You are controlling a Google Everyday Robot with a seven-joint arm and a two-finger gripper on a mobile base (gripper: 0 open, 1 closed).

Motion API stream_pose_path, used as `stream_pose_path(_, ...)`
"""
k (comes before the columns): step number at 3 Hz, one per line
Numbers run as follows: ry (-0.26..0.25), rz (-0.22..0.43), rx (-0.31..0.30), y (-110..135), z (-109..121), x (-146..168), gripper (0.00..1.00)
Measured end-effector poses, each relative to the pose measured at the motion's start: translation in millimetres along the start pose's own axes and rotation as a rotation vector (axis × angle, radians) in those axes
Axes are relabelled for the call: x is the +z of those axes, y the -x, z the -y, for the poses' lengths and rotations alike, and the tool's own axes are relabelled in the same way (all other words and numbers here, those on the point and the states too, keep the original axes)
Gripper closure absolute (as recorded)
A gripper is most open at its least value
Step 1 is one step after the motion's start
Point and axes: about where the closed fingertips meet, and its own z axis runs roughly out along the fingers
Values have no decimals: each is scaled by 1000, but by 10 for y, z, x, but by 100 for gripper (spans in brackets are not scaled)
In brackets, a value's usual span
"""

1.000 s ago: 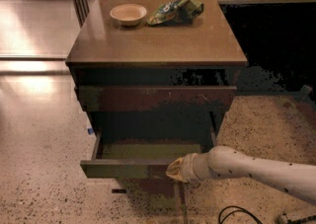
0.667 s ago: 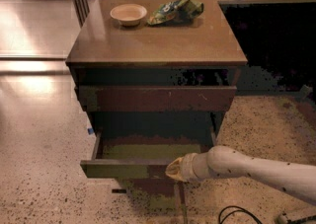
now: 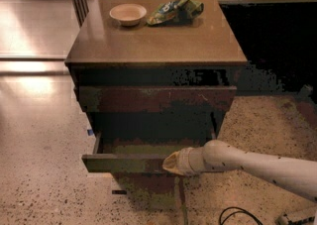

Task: Close middle drawer

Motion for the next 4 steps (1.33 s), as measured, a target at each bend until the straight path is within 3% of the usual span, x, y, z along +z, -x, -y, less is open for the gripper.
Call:
stream_pose_path(1, -29, -17, -64, 64, 290, -65, 100)
stream_pose_path(3, -45, -13, -93, 43, 502, 68, 100)
stream_pose_path(4, -118, -27, -141, 95, 1067, -58, 100)
